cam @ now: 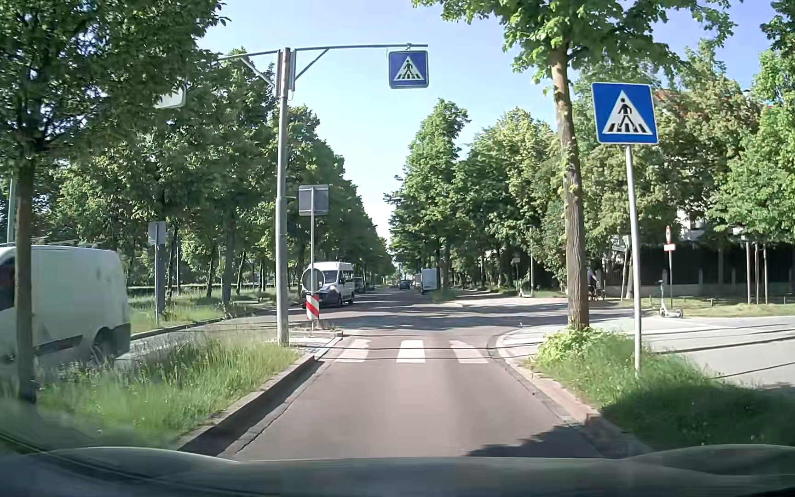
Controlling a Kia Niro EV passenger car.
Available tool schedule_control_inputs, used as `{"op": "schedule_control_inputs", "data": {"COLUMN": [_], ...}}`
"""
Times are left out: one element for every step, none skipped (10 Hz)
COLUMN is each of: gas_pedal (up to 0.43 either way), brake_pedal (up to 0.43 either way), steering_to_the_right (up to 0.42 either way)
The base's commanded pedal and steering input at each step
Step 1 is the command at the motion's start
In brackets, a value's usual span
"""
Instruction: Follow the waypoints while adhering to traffic rules and regulations
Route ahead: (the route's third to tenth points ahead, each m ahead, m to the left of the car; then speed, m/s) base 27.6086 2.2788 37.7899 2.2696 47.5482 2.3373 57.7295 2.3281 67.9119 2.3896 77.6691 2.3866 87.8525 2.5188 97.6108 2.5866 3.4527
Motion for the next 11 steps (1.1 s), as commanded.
{"op": "schedule_control_inputs", "data": {"gas_pedal": [0.000,0.000,0.000,0.000,0.047,0.138,0.209,0.248,0.268,0.311,0.319], "brake_pedal": [0.000,0.000,0.000,0.000,0.000,0.000,0.000,0.000,0.000,0.000,0.000], "steering_to_the_right": [-0.010,-0.007,0.000,0.005,0.008,0.008,0.009,0.011,0.016,0.023,0.025]}}
